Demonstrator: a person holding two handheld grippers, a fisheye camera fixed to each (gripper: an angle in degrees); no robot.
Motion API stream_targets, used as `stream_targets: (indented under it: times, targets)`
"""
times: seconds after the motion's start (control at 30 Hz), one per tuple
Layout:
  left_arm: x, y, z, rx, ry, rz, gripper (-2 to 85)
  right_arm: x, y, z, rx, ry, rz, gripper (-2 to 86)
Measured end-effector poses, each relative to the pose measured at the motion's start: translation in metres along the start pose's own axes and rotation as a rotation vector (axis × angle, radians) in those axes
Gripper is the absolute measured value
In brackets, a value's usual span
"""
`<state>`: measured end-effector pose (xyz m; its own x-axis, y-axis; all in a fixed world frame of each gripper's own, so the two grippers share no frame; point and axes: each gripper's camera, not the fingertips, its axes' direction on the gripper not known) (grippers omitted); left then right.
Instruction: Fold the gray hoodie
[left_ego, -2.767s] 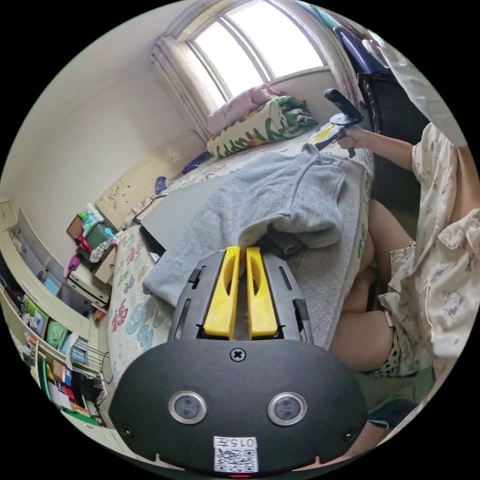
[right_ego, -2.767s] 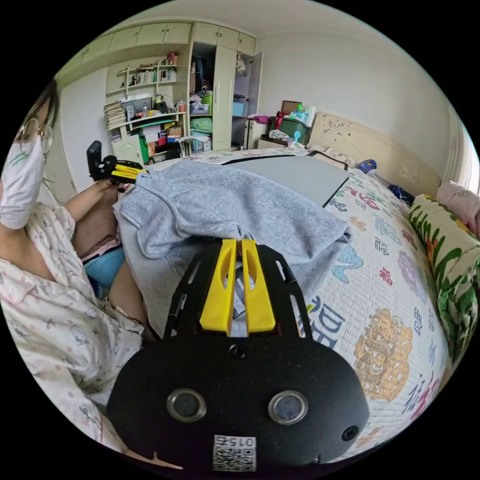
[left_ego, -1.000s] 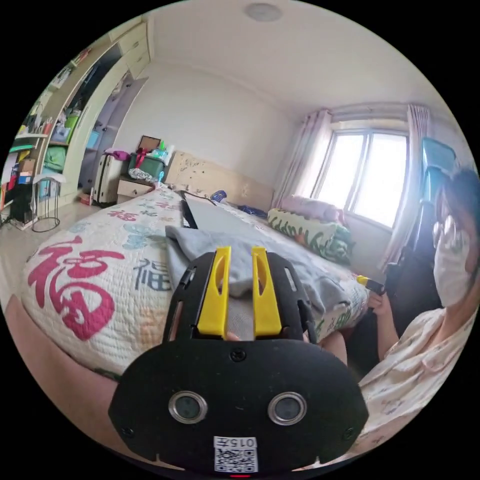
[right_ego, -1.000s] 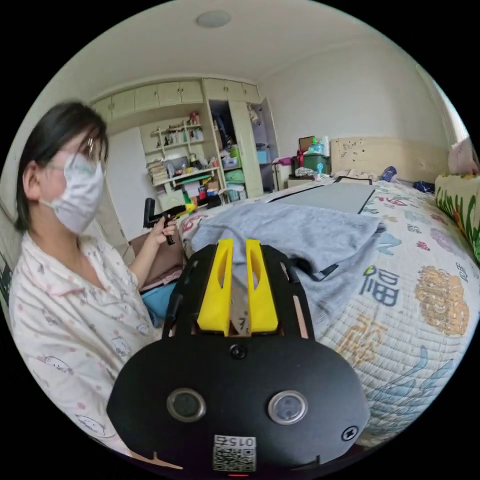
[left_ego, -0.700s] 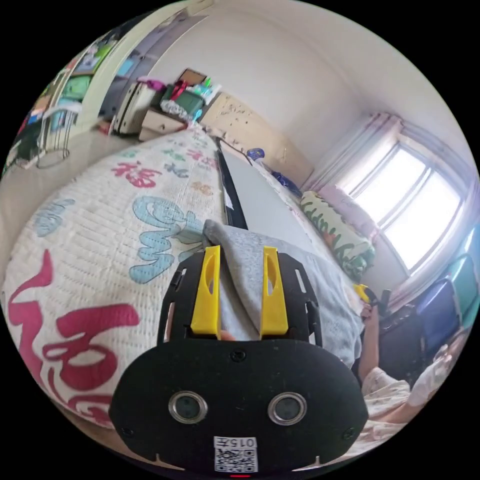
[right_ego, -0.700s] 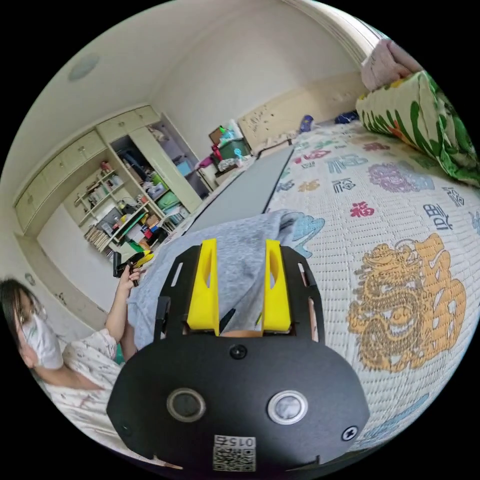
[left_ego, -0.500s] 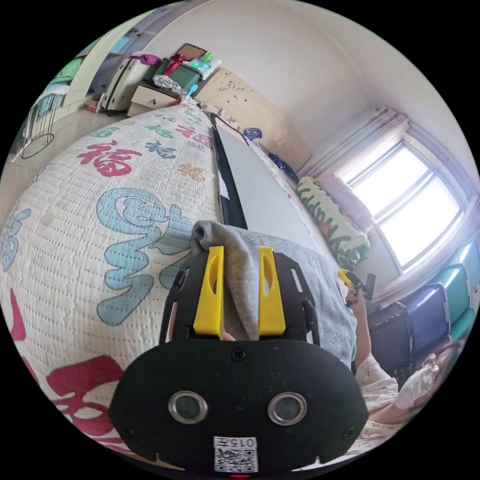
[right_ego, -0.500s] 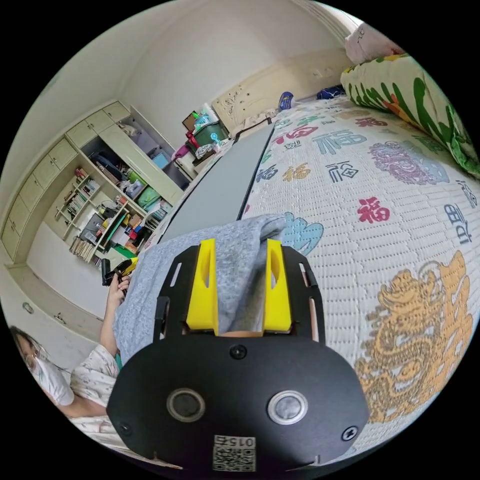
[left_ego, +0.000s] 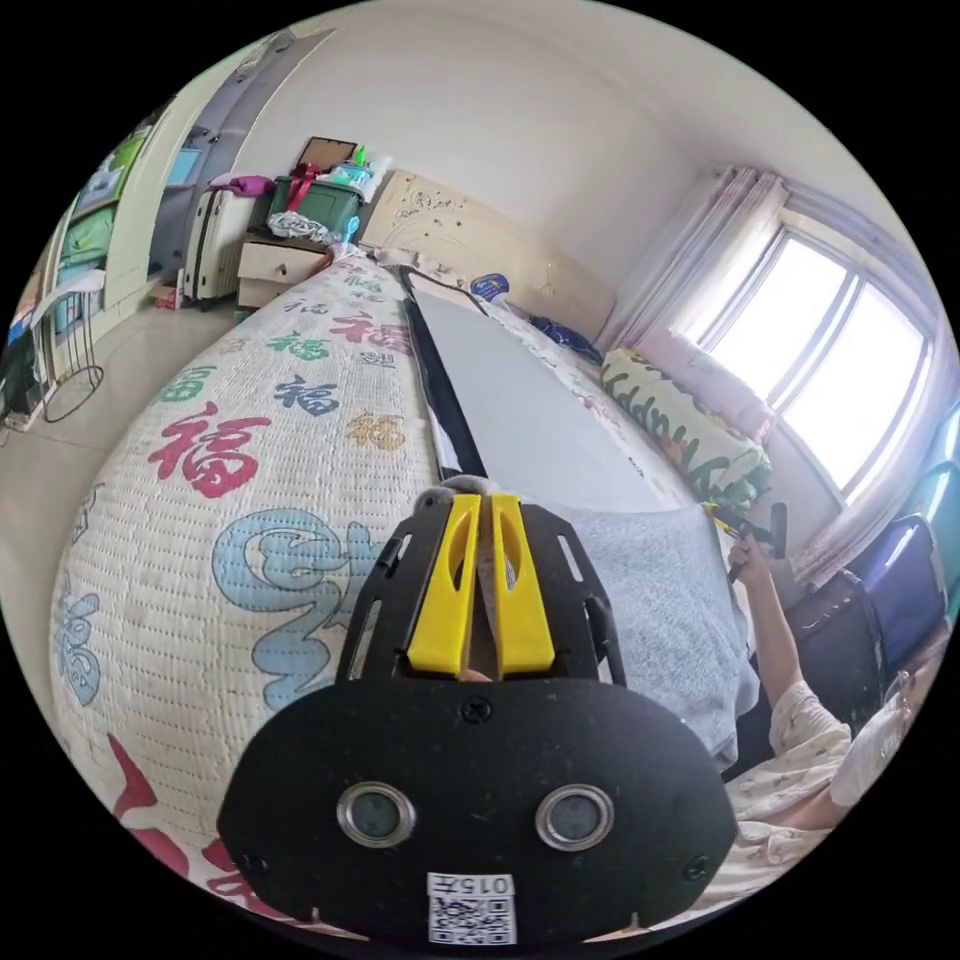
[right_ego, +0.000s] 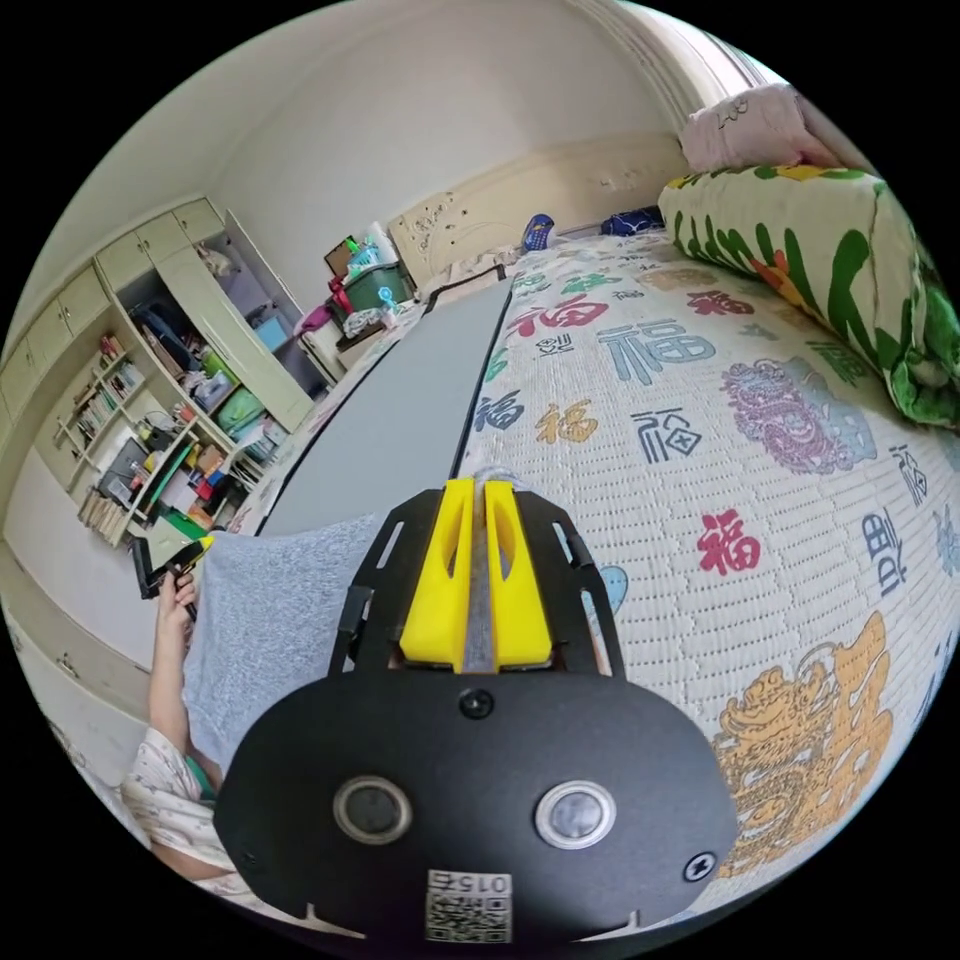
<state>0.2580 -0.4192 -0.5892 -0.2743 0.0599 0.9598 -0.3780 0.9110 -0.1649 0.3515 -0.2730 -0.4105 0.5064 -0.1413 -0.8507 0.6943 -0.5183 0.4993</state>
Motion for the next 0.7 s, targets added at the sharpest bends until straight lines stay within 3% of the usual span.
stream_targets:
  times: [0.13, 0.23, 0.43, 0.6, 0.7]
  targets:
    - [-0.002, -0.016, 0.019, -0.025, -0.002, -0.005, 1.1, -0.001, 0.014, 0.054, -0.018, 0.103, -0.027, 2.1]
    - [-0.01, -0.02, 0.027, -0.039, 0.045, 0.001, 1.3, 0.008, 0.036, 0.104, -0.164, 0.149, -0.046, 3.8]
    - [-0.042, -0.037, 0.017, 0.004, 0.26, -0.093, 2.1, -0.022, 0.095, 0.075, -0.05, 0.304, -0.129, 8.9]
    - [-0.045, -0.05, 0.009, 0.01, 0.277, -0.134, 3.9, -0.13, 0.185, 0.056, 0.09, -0.068, -0.467, 8.0]
    - [-0.057, -0.054, 0.004, 0.022, 0.326, -0.182, 5.1, -0.233, 0.255, 0.093, -0.043, -0.253, -0.762, 9.3]
